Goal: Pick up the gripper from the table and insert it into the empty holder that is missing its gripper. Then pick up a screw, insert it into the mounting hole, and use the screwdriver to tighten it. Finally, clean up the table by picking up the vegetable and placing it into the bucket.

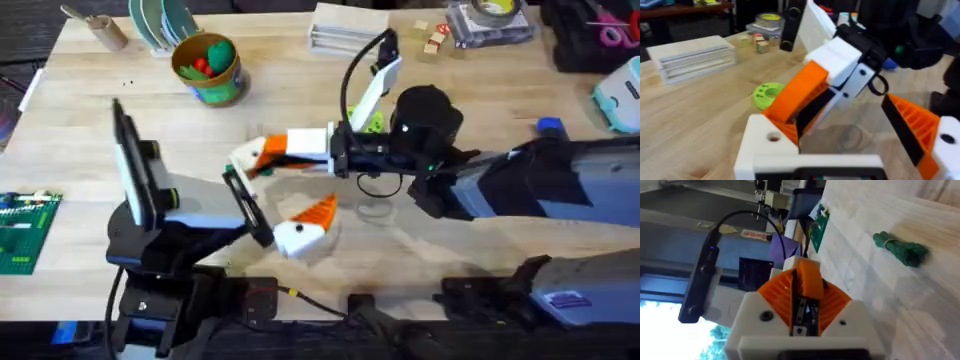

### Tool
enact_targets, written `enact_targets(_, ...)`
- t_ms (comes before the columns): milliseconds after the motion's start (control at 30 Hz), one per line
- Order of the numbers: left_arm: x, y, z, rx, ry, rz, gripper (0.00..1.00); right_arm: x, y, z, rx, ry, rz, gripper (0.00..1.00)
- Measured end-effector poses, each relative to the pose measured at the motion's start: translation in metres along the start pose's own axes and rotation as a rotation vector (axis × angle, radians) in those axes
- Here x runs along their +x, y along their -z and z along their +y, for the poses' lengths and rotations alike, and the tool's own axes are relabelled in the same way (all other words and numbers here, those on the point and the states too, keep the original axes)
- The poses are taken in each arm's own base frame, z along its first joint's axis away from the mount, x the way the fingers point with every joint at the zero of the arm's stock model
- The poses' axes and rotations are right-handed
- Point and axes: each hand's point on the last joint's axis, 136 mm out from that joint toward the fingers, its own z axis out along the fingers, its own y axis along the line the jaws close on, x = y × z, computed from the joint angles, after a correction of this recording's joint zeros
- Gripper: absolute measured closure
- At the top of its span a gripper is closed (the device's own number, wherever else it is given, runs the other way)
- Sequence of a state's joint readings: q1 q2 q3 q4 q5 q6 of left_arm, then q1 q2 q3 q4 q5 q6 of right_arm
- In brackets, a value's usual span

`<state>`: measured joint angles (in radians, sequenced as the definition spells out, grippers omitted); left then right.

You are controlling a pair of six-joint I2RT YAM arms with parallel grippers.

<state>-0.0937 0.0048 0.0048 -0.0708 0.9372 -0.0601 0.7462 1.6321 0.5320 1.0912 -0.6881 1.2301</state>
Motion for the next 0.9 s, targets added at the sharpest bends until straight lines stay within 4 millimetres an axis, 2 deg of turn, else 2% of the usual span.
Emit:
enact_targets(233,0.002,0.000,-0.020,0.108,-0.003,0.008,0.008,0.018,-0.004,0.007,-0.033,0.006,0.092,0.438)
enact_targets(367,0.002,0.000,-0.022,0.122,-0.003,0.009,0.008,0.021,-0.004,0.007,-0.037,0.006,0.105,0.221)
enact_targets(433,0.002,0.000,-0.023,0.128,-0.004,0.009,0.008,0.019,-0.003,0.007,-0.036,0.008,0.101,0.054)
enact_targets(500,0.002,0.000,-0.024,0.133,-0.003,0.010,0.008,0.015,-0.002,0.006,-0.032,0.013,0.088,0.014)
enact_targets(600,0.002,0.000,-0.024,0.136,-0.004,0.009,0.008,-0.002,0.004,0.000,-0.014,0.025,0.028,0.011)
enact_targets(900,0.002,0.000,-0.024,0.136,-0.003,0.010,0.009,-0.090,0.043,-0.033,0.144,0.084,-0.188,0.009)
